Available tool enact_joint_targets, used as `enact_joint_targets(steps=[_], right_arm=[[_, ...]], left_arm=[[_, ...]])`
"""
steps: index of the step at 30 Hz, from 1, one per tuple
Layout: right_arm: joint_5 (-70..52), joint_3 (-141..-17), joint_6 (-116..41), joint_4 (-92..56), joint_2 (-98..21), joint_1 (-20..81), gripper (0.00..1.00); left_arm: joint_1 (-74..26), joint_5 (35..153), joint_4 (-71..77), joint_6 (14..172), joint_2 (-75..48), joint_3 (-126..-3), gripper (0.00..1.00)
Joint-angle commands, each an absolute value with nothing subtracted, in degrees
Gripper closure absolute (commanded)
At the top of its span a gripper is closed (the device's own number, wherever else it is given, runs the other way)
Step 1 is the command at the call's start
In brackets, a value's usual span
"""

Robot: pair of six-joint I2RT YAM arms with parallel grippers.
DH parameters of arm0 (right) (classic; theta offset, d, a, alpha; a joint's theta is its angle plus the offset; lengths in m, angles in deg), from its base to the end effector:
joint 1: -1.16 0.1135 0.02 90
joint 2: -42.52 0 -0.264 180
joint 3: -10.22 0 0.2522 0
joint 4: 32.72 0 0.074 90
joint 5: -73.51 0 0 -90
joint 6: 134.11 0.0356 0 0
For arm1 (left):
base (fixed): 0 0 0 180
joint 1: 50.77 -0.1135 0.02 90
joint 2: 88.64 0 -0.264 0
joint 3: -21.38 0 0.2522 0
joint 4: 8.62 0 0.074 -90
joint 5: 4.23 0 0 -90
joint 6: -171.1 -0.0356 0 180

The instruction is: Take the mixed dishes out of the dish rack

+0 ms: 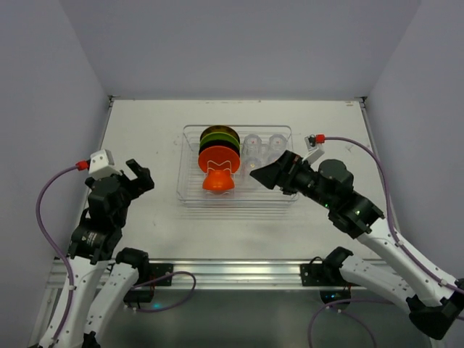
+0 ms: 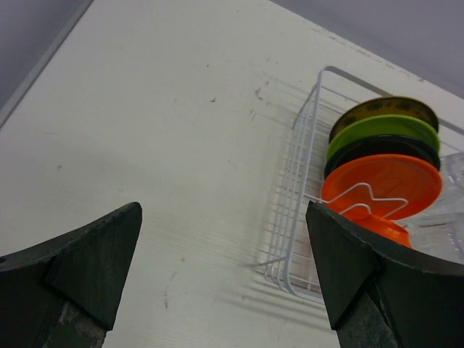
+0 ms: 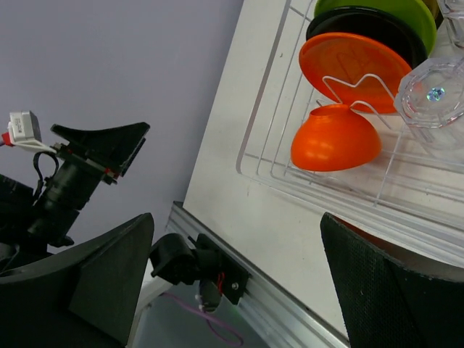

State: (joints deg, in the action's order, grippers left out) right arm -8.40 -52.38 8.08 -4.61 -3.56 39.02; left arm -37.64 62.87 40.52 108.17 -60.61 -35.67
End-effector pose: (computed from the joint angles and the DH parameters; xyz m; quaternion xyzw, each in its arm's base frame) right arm 0.1435 0.1179 0.3534 0.0522 0.7725 0.4847 0.4070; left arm 0.1081 -0.0110 0.3232 -0.2103 0.7837 -0.0401 0.5831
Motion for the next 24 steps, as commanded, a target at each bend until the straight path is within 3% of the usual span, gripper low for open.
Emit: enact_joint_targets(steps=[1, 5, 8, 10, 12, 14, 17, 19, 24], right_arm=[[-18.9, -54.3, 9.6, -5.2, -3.5, 43.2, 0.01], [-23.4, -54.5, 9.8, -3.8, -6.8, 47.8, 0.01], [-29.1, -55.5, 8.0, -1.4, -7.8, 49.9, 0.01], [-31.6, -54.7, 7.2, -0.9, -5.7, 49.8, 0.01], [-32.4, -52.4, 6.6, -0.8, -3.5, 49.9, 0.01], [-33.5, -50.9, 6.5, 0.0, 0.6, 49.8, 0.01], [-36.8, -49.0, 6.6, 5.4, 6.6, 49.9, 0.01], [-38.9, -49.0, 6.6, 8.3, 10.0, 49.8, 0.01], [-43.2, -48.6, 7.3, 16.7, 22.4, 49.8, 0.01]], left_arm=[[-38.1, 69.7, 40.4, 118.2, -61.3, -39.3, 0.0], [-38.1, 74.8, 40.5, 128.4, -62.0, -41.8, 0.0], [-38.1, 87.0, 34.3, 142.2, -61.4, -36.1, 0.0], [-37.7, 97.4, 24.1, 150.5, -59.0, -32.0, 0.0], [-35.2, 97.7, 21.6, 153.3, -51.1, -32.1, 0.0], [-24.8, 88.2, 22.8, 156.6, -43.8, -35.3, 0.0], [-8.4, 64.7, 27.7, 166.8, -37.3, -42.3, 0.0], [-1.5, 58.2, 34.4, 174.8, -34.3, -47.3, 0.0], [5.2, 49.5, 48.0, 192.7, -21.6, -54.9, 0.0]])
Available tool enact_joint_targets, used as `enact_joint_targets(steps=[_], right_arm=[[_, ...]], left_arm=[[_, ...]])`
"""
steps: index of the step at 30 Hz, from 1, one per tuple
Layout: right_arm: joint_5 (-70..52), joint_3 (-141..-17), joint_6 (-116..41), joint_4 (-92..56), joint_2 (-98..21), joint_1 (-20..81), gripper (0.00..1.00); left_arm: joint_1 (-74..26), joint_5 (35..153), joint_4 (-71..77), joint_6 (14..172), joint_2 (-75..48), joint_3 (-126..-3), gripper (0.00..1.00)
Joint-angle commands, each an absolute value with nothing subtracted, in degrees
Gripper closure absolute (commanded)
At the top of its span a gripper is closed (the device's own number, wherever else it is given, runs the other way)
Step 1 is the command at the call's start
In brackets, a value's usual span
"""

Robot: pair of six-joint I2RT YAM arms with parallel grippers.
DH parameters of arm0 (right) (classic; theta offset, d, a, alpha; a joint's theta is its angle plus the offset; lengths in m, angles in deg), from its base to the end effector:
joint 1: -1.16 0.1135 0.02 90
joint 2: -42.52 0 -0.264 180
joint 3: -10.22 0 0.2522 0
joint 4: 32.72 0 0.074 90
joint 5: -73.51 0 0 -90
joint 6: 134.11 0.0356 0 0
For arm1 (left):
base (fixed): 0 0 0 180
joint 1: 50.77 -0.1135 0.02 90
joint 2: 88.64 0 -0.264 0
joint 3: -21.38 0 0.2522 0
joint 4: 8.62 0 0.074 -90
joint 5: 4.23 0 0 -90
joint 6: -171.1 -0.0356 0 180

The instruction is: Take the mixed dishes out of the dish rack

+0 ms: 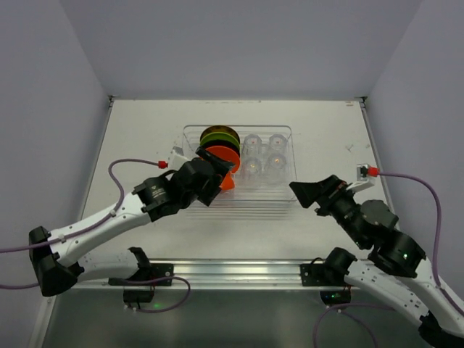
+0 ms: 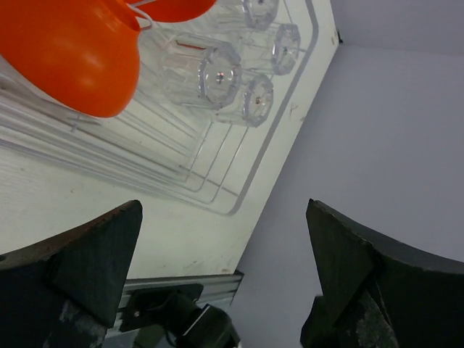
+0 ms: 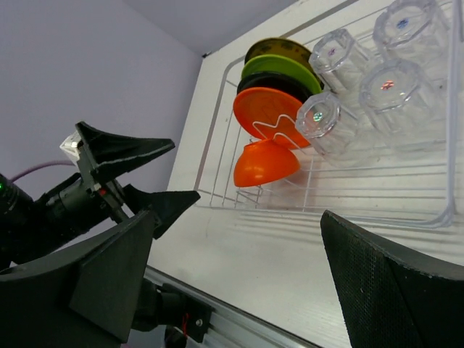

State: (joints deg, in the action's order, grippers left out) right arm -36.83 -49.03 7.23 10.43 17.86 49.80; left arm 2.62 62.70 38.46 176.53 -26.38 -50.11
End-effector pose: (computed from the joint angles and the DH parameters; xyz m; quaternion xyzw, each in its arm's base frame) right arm 0.0713 0.0623 0.3508 0.1327 0.7431 0.4058 0.5153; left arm 0.1486 -0.1766 0.3221 -0.3977 0.7900 -0.3666 0.2887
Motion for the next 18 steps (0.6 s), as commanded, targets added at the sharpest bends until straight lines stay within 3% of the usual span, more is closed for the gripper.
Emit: enact_joint_targets(steps=[1, 9, 18], right_arm=[[-43.6, -48.6, 7.8, 17.5, 24.0, 49.8, 0.01], [-44.4, -49.2, 8.2, 24.4, 34.7, 49.8, 0.01], [-44.5, -49.9, 6.2, 27.4, 36.1, 49.9, 0.01]], left_arm=[[5.8, 48.7, 50.3, 195.4, -19.6, -58.1, 0.0], [8.6, 43.5, 71.0, 216.2, -4.4, -70.5, 0.0], [8.3, 38.8, 73.6, 223.7, -0.9, -71.7, 0.01]])
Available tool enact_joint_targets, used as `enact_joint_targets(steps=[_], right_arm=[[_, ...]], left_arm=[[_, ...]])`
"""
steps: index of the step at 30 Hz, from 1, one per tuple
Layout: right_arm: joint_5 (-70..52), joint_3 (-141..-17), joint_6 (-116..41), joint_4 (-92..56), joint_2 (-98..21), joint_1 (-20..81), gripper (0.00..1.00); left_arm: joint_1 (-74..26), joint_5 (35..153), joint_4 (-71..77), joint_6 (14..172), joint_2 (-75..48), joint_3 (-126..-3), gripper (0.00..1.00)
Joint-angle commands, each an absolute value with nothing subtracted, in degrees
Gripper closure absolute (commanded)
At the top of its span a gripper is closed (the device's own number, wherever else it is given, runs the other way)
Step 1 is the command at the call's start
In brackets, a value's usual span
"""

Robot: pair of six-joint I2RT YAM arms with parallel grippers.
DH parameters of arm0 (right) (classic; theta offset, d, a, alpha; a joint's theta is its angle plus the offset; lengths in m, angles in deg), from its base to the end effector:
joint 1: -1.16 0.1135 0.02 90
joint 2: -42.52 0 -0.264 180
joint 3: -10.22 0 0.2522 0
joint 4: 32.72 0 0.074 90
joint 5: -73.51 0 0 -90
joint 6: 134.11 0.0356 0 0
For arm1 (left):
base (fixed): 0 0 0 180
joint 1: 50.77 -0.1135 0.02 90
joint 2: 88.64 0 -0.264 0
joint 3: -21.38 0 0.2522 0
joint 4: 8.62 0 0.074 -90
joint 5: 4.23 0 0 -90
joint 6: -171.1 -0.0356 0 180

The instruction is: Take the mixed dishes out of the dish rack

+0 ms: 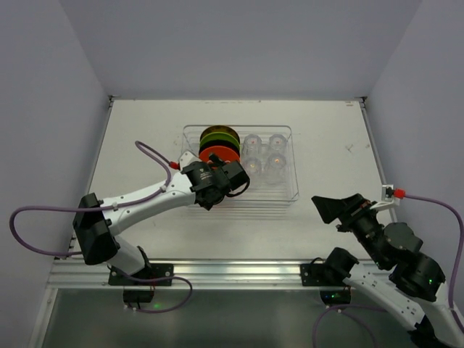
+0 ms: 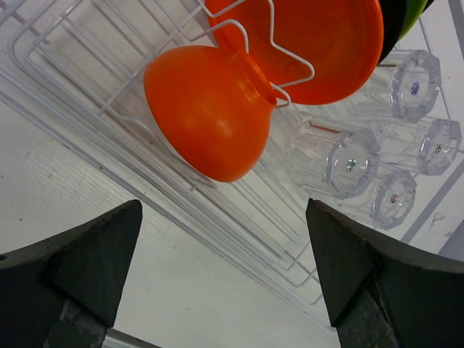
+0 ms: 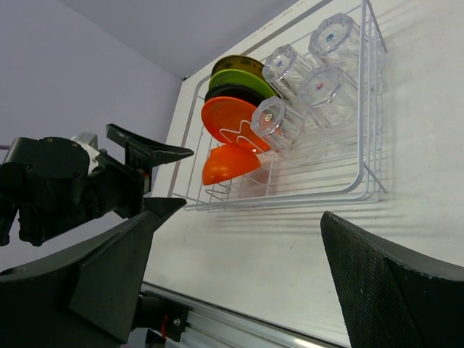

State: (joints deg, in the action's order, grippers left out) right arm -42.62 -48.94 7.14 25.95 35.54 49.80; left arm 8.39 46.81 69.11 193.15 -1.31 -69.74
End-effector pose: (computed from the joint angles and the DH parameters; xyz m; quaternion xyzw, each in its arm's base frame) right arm 0.0236 0.0031 0.3328 0.1671 0.7231 0.3880 0.5465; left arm 0.1666 -0.2354 0.2962 -0.4574 0.8151 -0.1060 0.3393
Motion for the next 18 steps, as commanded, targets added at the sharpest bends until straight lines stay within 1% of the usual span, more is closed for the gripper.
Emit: enact_joint_targets(steps=[1, 11, 18], right_arm=[[-44.6, -49.8, 6.2, 27.4, 36.2, 49.9, 0.01], [-43.3, -48.6, 5.6, 27.0, 35.6, 49.9, 0.01], [-42.9, -48.5, 5.2, 27.4, 35.5, 49.9, 0.01]], left_arm=[[8.2, 38.7, 73.3, 223.6, -0.8, -71.7, 0.01], [5.5, 40.7, 64.0, 219.0, 0.0, -69.4, 0.01], [4.3, 43.0, 61.2, 219.3, 1.5, -68.1, 0.02]])
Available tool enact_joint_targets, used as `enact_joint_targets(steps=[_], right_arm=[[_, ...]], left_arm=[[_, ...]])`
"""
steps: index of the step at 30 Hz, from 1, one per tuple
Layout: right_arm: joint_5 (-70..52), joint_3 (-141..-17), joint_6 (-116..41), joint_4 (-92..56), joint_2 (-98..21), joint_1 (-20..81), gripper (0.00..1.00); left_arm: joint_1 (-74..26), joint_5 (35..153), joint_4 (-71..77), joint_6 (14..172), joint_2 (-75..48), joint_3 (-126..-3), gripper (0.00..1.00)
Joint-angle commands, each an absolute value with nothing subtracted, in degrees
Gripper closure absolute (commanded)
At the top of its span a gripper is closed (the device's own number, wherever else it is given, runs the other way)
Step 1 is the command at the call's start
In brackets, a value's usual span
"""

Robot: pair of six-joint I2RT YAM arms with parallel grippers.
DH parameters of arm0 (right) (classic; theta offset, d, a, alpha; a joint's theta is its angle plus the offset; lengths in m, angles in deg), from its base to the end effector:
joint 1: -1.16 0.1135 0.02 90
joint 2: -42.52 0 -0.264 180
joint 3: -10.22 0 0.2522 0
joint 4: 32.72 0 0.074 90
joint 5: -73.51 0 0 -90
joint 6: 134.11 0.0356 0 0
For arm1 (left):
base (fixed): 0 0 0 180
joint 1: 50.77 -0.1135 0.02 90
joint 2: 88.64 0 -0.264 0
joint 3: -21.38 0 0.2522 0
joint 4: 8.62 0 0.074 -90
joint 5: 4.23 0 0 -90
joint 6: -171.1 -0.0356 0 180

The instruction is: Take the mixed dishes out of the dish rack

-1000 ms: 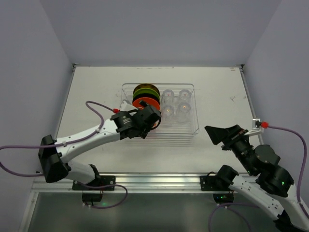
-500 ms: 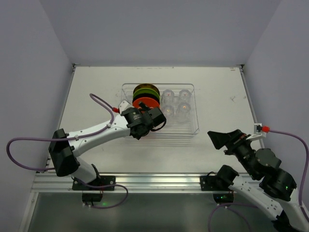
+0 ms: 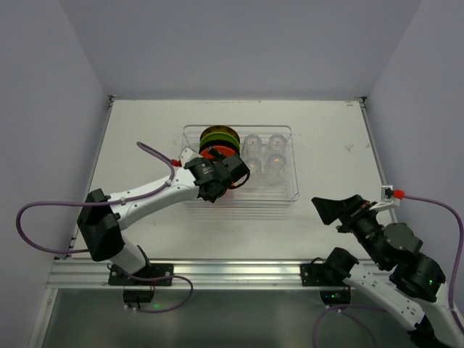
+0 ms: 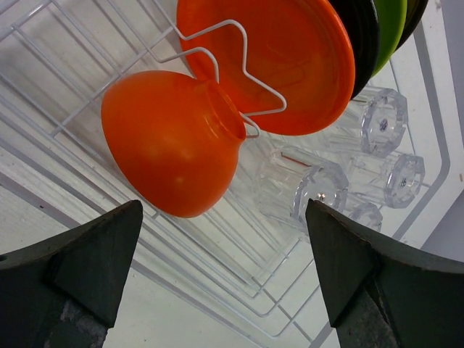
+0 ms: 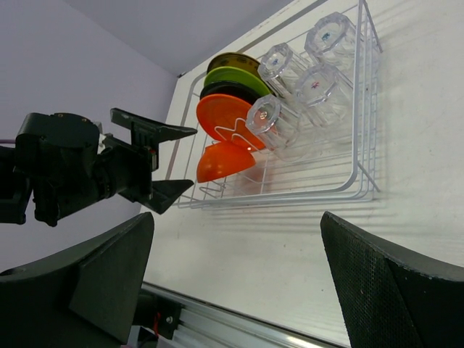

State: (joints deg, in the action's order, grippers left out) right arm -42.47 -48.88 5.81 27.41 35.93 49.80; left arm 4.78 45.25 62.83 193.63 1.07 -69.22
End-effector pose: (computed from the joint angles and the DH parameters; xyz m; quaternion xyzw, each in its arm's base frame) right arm 0.0225 0.0019 0.3299 0.1562 0.7316 0.3760 0.5468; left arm 0.1913 -0.2380 0.2861 -0.4925 0.7848 -0.1221 0.3559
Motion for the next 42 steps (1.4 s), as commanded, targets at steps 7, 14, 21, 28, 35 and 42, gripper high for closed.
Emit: enact_joint_targets(steps=[7, 14, 21, 28, 35, 42], right_arm=[[-43.2, -47.9, 4.9, 27.5, 35.5, 49.9, 0.01], [-43.0, -47.4, 4.6, 27.2, 35.2, 49.9, 0.01], [-43.1, -46.8, 3.6, 27.1, 35.2, 49.9, 0.01], [-43.9, -46.5, 3.3, 27.5, 35.3, 49.9, 0.01], [-43.7, -46.3, 3.4, 27.4, 34.7, 49.9, 0.01], [-43.7, -45.2, 3.2, 26.7, 34.3, 49.8, 0.01]], left_arm=[[4.3, 44.2, 58.8, 221.7, 2.4, -65.3, 0.02], [4.3, 44.1, 58.6, 224.5, 3.6, -64.8, 0.02], [4.3, 43.6, 52.2, 226.4, 3.6, -60.8, 0.03], [4.3, 43.8, 50.6, 229.0, 4.4, -59.6, 0.01], [4.2, 43.0, 47.2, 230.9, 3.5, -56.3, 0.01], [5.1, 40.2, 40.7, 231.7, 2.1, -51.7, 0.0]])
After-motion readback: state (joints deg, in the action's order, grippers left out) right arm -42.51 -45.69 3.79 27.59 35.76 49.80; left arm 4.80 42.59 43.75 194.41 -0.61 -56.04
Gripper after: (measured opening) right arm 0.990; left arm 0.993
